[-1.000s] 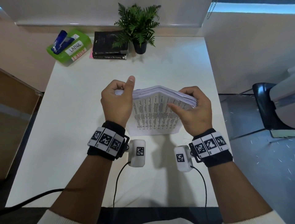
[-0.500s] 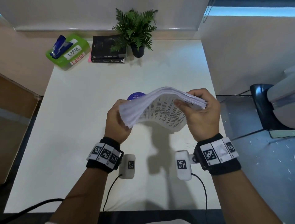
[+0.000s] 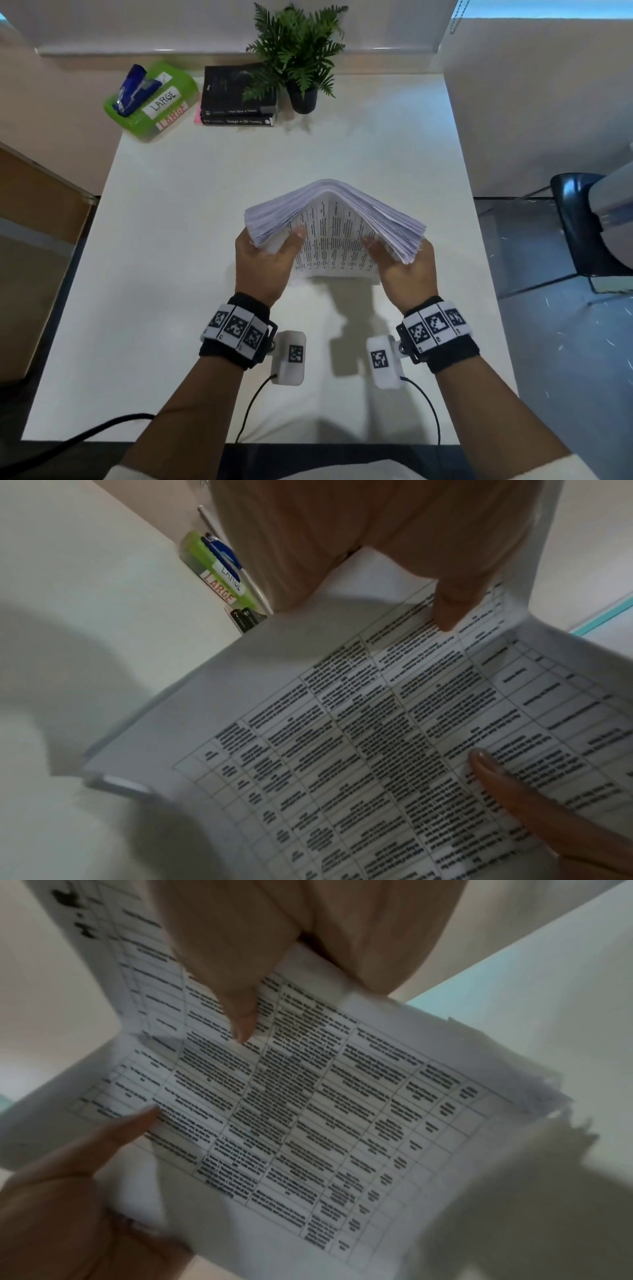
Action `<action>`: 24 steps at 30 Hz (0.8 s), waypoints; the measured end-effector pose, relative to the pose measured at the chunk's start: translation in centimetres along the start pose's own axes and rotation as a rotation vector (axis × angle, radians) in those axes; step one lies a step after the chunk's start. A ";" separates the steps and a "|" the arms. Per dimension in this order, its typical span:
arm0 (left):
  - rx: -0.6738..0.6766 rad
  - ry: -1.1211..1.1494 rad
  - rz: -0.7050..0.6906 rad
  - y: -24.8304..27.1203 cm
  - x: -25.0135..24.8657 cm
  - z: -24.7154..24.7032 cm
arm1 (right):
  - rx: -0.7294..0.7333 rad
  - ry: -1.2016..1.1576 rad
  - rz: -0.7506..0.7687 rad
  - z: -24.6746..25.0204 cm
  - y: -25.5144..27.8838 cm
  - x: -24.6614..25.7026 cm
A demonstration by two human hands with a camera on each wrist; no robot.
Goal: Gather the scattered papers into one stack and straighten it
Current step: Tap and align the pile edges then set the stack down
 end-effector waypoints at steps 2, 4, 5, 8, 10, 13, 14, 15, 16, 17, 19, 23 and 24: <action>-0.001 -0.032 -0.045 0.2 -0.1 -0.1 | -0.003 0.008 0.018 0.2 0.1 -0.2; 0.039 -0.086 -0.069 0.5 0.0 -0.8 | -0.002 0.040 -0.033 0.1 0.5 -1.6; 0.045 -0.100 -0.054 0.5 0.4 -1.1 | -0.009 0.054 -0.080 0.1 0.6 -2.3; 0.013 -0.080 0.001 -0.4 1.8 -1.1 | -0.009 0.040 -0.141 -0.1 0.2 -3.2; -0.031 -0.111 0.113 -1.4 3.9 -0.6 | -0.024 -0.003 -0.162 -0.1 -0.2 -3.8; 0.005 -0.182 0.265 -1.9 7.4 -0.6 | -0.011 0.064 -0.211 0.0 -0.5 -6.0; 0.032 -0.197 0.282 -2.0 8.4 -0.7 | 0.006 0.110 -0.224 0.1 -0.5 -6.6; 0.047 -0.215 0.302 -2.1 9.1 -0.8 | 0.019 0.159 -0.238 0.2 -0.6 -7.2; 0.056 -0.232 0.317 -2.4 9.6 -0.7 | 0.034 0.205 -0.249 0.2 -0.8 -7.4; 0.063 -0.254 0.331 -2.8 10.0 -0.6 | 0.044 0.246 -0.262 0.2 -1.1 -7.7; 0.081 -0.284 0.332 -3.8 10.0 -0.6 | 0.072 0.310 -0.261 0.2 -2.1 -7.7; 0.072 -0.341 0.279 -5.6 9.4 -0.6 | 0.072 0.415 -0.238 -0.3 -4.2 -7.3; 0.062 -0.360 0.282 -5.9 9.7 -0.5 | 0.069 0.426 -0.259 -0.5 -4.5 -7.6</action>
Point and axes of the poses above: each hand's wrist, its own y-axis away from the middle knuckle, its own z-axis out of the back of the hand, x = y × z, the point moved 9 cm from there along -y, towards the middle knuckle, and after that the axes turned 7 degrees about z, right-handed, at the moved point
